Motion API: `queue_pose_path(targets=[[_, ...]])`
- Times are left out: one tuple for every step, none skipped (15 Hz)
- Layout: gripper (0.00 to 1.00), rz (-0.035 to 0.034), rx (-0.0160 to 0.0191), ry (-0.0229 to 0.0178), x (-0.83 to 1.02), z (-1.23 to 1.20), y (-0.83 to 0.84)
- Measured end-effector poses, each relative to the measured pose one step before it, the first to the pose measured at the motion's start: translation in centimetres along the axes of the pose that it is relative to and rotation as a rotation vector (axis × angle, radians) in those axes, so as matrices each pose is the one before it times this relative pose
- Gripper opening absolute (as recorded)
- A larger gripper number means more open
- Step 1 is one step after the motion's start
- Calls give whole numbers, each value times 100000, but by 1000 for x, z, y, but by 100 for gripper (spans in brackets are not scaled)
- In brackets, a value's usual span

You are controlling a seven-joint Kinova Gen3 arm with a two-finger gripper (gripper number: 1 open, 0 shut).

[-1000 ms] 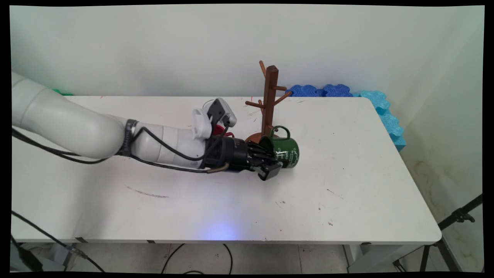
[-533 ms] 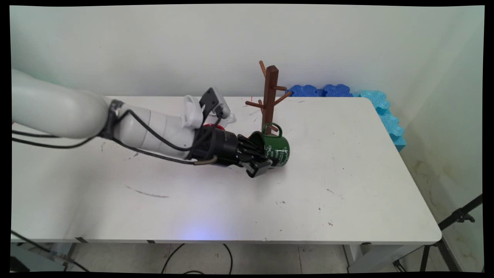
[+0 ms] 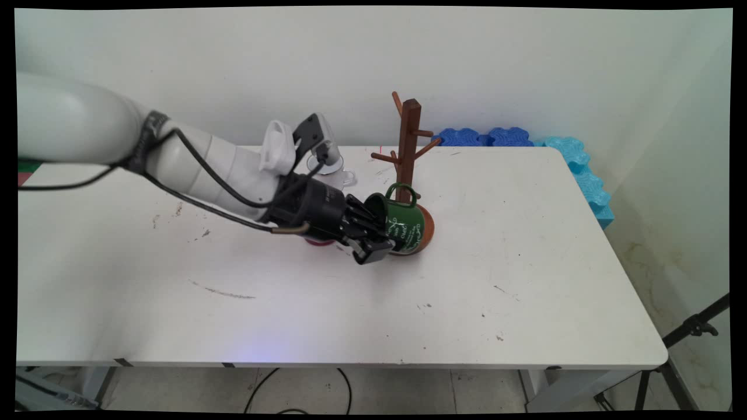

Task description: Place the picked object on the table

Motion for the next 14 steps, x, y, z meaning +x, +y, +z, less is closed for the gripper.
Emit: queue_pose_path(targets=[[0,2355,-1099,-1975,496,-620,74],[0,2886,-992,-2239,449,-619,42],[0,2689,-848,-2003,352,-536,67],[0,3019,-778,-2552,343,-639,58],[0,2338,293,-3590,144,-576,-107],[0,1501,587,-3598,-14,-394,-165],[0,958,359,-2326,-17,-239,-116],[0,1532,435,-3480,-46,-319,-161],[0,1610,554,-3878,-121,-335,-150],[0,1369,436,-3193,-112,-234,-130],[0,1787,476,-3628,-114,-192,-146],[0,1550,502,-3378,-110,-143,-71],[0,1303,340,-2738,-55,-70,-44],[0,1543,361,-3064,22,-13,-15]])
